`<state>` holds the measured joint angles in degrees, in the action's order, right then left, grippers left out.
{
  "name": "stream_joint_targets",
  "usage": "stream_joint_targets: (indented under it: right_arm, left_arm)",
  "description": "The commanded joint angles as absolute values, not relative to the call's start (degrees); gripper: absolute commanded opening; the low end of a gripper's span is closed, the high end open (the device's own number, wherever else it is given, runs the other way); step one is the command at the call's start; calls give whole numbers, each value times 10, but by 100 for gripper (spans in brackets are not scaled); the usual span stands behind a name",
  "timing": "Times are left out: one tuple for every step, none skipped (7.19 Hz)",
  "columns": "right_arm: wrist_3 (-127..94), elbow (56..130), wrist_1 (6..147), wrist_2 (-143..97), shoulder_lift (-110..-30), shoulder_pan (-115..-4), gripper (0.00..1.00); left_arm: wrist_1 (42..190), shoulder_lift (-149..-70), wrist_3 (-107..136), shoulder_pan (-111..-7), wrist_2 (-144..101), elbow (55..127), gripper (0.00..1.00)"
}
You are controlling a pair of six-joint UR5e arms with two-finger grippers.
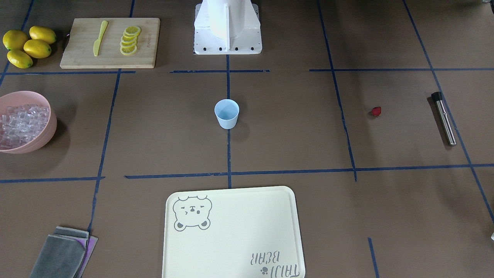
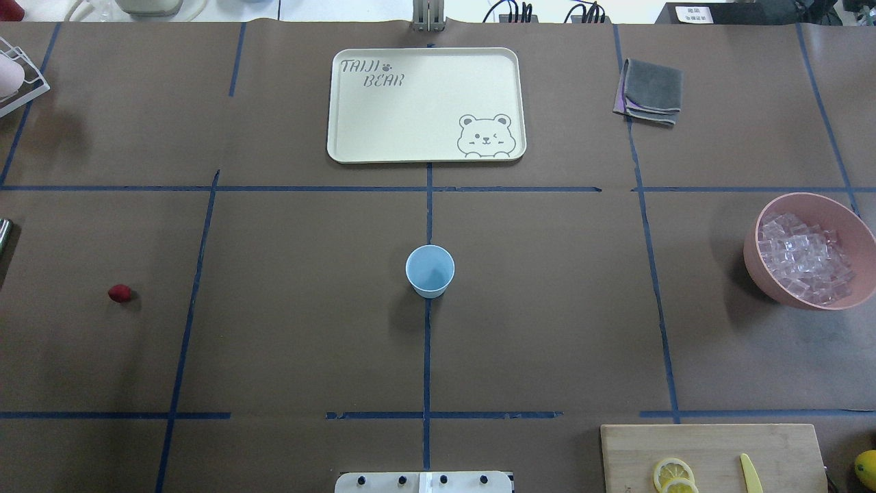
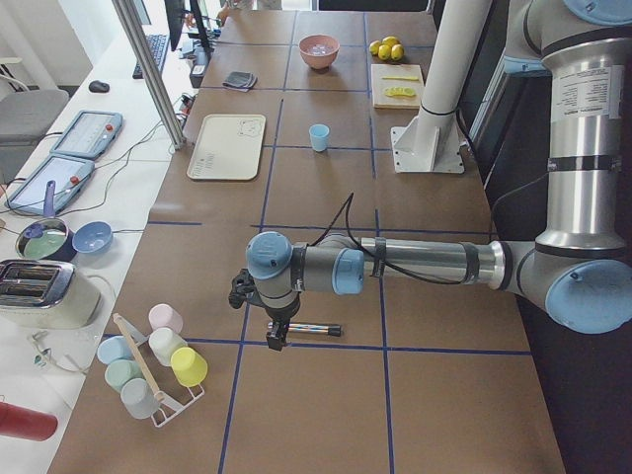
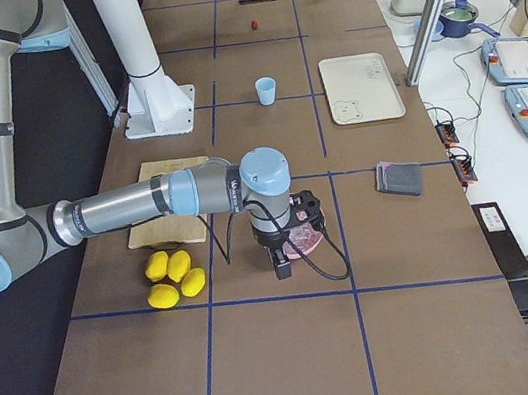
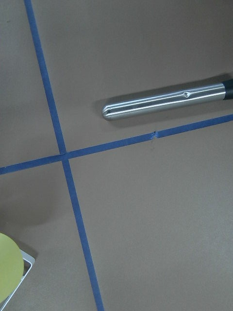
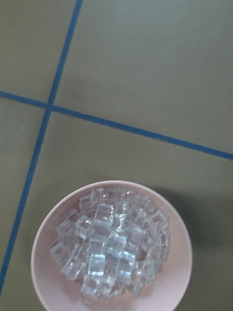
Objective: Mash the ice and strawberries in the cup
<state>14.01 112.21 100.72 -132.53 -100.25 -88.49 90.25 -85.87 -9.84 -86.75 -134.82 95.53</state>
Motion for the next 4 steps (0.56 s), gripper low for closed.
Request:
stream_joint_targets:
  right_arm:
    - [120, 1122, 1007, -1350, -939, -831, 100]
    - [67, 1121, 973, -1346, -925, -794, 100]
    - [-45, 1110, 902, -1341, -922, -742, 100]
    - [-132, 1083, 806, -1309, -920, -700, 100]
  left_arm:
    - [903, -859, -98, -867, -1348, 955, 100]
    - [903, -859, -98, -867, -1348, 955, 100]
    - [903, -859, -98, -867, -1348, 955, 100]
    - [903, -859, -98, -867, -1348, 954, 100]
